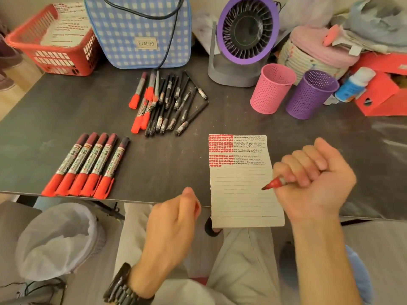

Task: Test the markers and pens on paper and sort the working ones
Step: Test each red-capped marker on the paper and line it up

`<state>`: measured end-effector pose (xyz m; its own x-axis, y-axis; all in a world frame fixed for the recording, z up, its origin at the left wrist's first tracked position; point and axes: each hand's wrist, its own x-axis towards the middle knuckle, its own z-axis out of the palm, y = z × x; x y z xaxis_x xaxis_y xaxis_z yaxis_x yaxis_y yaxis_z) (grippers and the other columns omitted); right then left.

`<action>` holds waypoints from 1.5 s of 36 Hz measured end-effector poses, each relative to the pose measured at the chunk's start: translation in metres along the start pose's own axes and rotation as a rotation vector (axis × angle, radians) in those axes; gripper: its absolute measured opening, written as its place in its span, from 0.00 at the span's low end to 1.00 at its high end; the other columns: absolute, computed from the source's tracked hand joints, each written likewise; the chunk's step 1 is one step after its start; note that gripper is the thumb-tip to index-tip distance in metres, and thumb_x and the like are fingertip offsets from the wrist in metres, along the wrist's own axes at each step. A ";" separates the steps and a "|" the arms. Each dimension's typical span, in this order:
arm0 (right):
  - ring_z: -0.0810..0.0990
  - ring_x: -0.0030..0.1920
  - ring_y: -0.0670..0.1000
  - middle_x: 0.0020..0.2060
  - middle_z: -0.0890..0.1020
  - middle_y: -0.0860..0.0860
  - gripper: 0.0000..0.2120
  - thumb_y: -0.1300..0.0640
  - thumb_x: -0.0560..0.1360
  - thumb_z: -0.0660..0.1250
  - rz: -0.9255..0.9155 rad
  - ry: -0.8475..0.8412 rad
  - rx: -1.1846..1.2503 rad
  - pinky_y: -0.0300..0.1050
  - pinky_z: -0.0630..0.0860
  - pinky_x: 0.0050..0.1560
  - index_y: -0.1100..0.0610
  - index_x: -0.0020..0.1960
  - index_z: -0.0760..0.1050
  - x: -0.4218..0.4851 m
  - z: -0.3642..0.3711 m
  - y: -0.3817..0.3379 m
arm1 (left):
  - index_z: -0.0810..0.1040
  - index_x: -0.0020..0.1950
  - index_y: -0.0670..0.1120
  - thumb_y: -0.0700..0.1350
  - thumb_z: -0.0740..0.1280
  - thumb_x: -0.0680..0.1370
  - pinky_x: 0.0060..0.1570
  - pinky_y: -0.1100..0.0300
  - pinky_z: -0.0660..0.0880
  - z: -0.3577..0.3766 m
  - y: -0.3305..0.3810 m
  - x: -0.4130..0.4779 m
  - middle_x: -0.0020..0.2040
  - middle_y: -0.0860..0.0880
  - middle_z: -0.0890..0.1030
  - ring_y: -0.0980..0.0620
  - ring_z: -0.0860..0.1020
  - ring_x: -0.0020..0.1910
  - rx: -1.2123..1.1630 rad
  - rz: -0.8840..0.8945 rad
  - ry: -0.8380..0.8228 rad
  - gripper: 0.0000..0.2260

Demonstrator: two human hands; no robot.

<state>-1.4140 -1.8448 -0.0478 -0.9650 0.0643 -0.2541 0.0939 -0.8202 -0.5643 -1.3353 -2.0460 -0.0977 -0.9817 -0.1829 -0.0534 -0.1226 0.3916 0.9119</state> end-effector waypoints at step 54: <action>0.79 0.26 0.42 0.23 0.78 0.45 0.16 0.63 0.77 0.71 -0.471 -0.104 -1.253 0.28 0.73 0.32 0.55 0.31 0.74 0.059 -0.034 0.066 | 0.60 0.49 0.72 0.69 0.70 0.68 0.70 0.59 0.59 0.016 -0.020 0.094 0.66 0.65 0.76 0.63 0.66 0.71 0.446 0.295 -0.136 0.20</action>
<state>-1.4566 -1.8756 -0.1265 -0.9760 0.1054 0.1908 -0.1447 0.3413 -0.9287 -1.4276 -2.0563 -0.1276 -0.9902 0.0987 0.0993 0.1394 0.7581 0.6371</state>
